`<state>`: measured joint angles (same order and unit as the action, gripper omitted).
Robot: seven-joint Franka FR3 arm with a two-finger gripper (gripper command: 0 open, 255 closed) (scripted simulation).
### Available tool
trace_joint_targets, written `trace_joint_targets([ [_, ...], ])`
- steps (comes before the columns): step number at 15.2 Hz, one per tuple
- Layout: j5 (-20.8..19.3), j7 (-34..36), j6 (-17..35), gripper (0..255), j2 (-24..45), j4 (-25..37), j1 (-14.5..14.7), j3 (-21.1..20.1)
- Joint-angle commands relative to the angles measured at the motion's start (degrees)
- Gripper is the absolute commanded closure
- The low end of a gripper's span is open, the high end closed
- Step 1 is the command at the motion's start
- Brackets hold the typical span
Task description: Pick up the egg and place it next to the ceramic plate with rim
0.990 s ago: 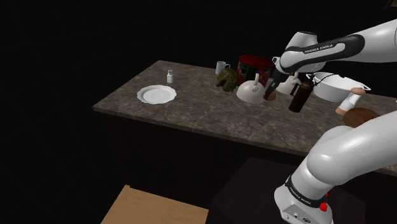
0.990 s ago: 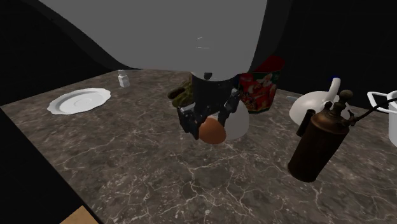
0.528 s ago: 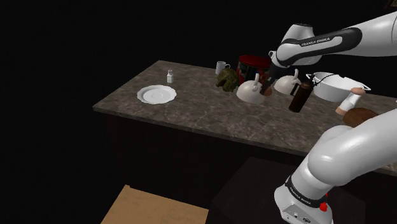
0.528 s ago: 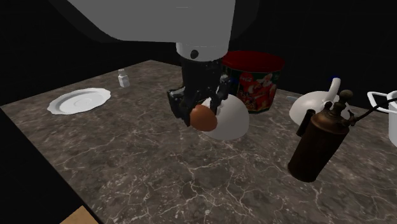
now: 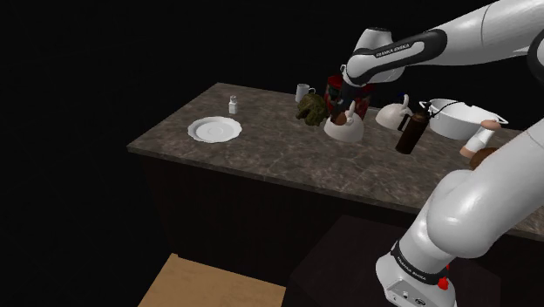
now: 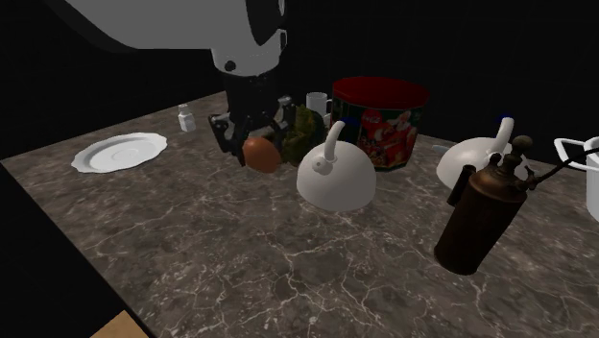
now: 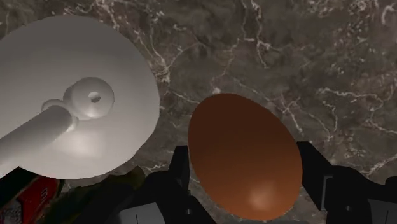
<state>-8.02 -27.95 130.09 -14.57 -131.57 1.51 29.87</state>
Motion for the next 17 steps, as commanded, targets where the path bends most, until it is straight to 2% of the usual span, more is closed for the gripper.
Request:
trace_joint_targets([
  [1, 1.81, 0.95, 0.04, 255, 3.3, 2.92, 1.46, -0.64],
  [9, 8.85, 3.71, -1.8, 255, 17.41, 17.28, 5.32, -3.29],
  [17, 14.66, 6.38, -7.3, 255, 32.83, 36.85, 6.08, -6.16],
])
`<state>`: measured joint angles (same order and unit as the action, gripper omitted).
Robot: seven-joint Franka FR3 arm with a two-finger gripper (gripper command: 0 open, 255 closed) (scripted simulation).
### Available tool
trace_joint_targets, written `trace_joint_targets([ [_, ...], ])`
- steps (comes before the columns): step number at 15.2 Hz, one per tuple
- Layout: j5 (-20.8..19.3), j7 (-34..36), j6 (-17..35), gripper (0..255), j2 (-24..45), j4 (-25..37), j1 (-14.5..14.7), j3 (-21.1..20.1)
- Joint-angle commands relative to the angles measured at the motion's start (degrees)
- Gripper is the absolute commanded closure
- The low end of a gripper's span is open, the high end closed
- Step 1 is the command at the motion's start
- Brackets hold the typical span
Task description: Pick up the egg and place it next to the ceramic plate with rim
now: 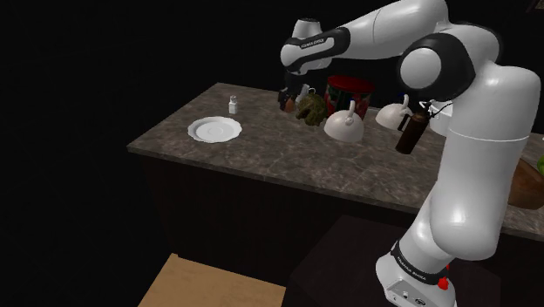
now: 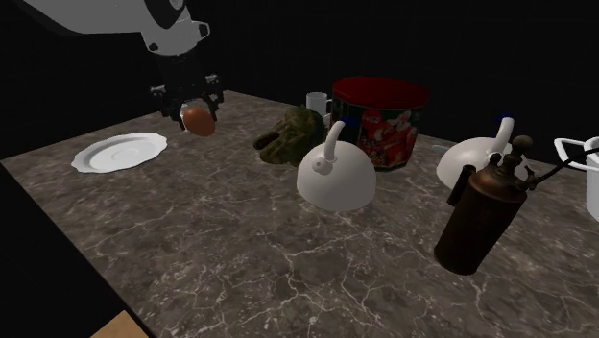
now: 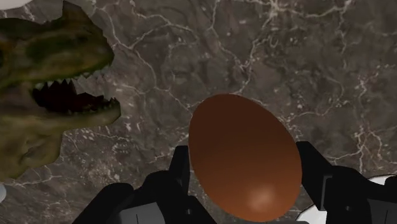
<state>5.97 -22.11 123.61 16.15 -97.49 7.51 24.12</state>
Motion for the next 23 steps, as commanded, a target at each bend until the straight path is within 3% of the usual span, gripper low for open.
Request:
trace_joint_targets([
  [1, 1.27, 0.94, -1.82, 255, 4.2, 5.74, -0.04, -0.78],
  [7, 4.4, 3.9, -10.03, 255, 18.61, 27.92, -1.87, -3.01],
  [9, 5.33, 5.25, -14.33, 255, 24.99, 38.65, -3.24, -3.86],
  [11, 6.29, 7.05, -20.94, 255, 33.87, 54.42, -5.68, -4.93],
  [23, 6.3, 6.28, -10.1, 255, 31.86, 41.24, -3.56, -4.89],
])
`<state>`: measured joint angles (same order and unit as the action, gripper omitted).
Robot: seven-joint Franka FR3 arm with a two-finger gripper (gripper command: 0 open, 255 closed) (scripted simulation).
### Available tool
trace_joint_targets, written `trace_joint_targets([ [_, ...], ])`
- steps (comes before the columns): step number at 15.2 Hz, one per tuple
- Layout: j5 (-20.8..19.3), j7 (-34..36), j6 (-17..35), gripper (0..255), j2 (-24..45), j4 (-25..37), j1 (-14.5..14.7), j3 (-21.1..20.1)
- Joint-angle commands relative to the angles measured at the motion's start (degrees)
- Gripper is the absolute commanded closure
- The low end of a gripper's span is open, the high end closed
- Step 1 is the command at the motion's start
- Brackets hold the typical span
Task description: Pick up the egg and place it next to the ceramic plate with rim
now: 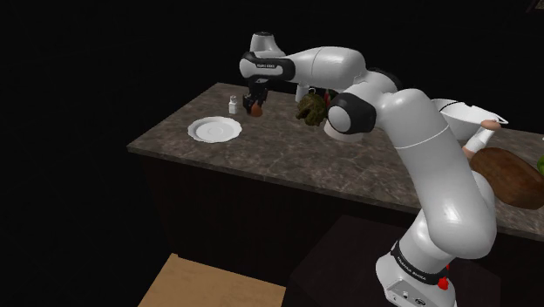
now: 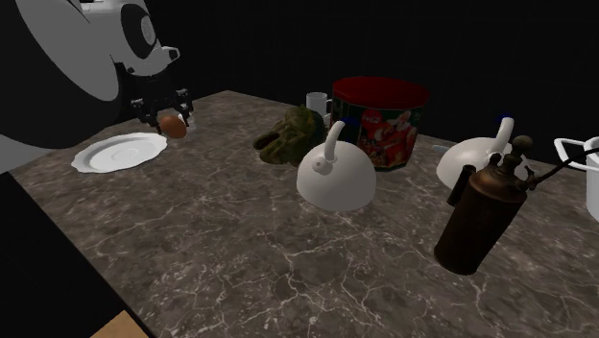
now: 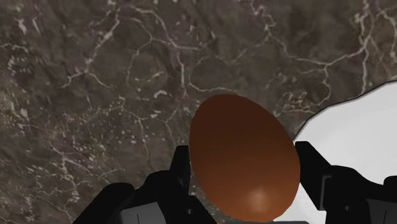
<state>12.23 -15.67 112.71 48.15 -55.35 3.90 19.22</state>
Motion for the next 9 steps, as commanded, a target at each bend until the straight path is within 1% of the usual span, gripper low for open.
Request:
trace_joint_targets([
  [1, 0.08, -0.2, 1.53, 255, -0.09, -1.59, 0.14, -0.02],
  [9, 0.5, -0.53, 6.9, 255, 1.0, -5.97, 0.6, -0.32],
])
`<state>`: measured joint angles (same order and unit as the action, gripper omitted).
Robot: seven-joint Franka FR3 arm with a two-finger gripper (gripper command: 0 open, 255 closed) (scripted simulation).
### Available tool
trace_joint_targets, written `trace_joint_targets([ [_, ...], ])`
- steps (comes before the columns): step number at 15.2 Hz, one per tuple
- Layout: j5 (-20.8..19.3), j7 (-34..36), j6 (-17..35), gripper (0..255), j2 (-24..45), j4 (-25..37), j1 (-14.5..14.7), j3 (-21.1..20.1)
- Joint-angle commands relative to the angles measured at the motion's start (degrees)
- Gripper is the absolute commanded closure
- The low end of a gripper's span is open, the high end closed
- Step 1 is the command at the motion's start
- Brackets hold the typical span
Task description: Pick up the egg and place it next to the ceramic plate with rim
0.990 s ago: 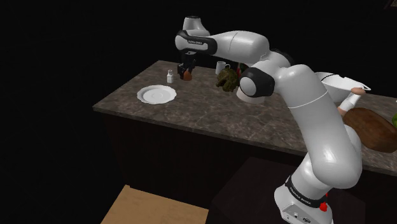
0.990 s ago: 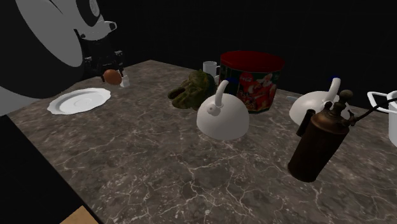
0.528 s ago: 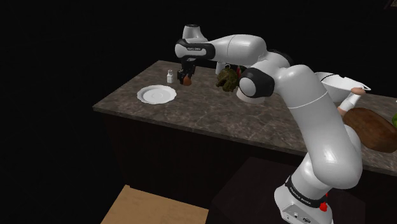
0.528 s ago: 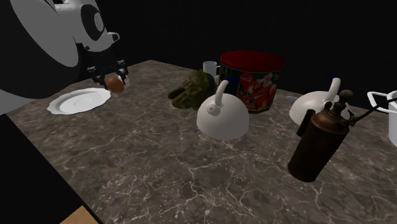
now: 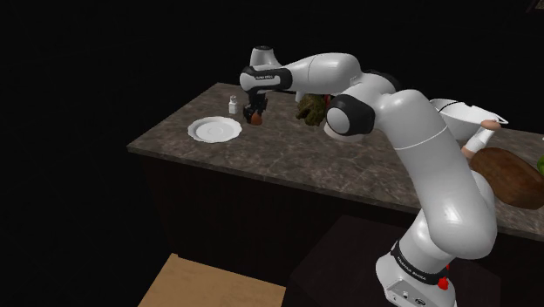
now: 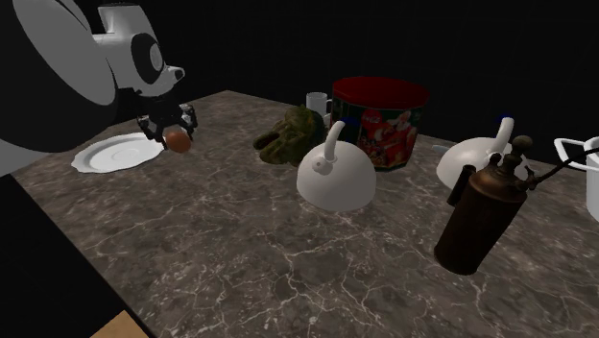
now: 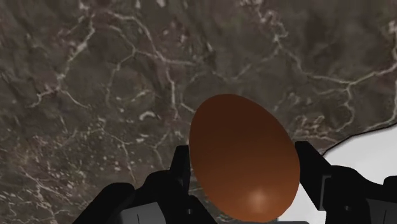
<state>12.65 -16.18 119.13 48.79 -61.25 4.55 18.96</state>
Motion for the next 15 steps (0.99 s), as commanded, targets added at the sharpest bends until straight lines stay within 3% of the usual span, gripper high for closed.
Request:
trace_joint_targets([
  [1, 0.14, -0.06, 1.1, 255, 0.58, -0.49, -0.02, -0.11],
  [10, 0.21, -0.1, 1.62, 255, 0.81, -0.79, -0.01, -0.17],
  [11, 0.2, -0.09, 1.62, 0, 0.79, -0.8, 0.0, -0.16],
  [15, 0.2, -0.09, 1.62, 0, 0.79, -0.81, 0.0, -0.16],
])
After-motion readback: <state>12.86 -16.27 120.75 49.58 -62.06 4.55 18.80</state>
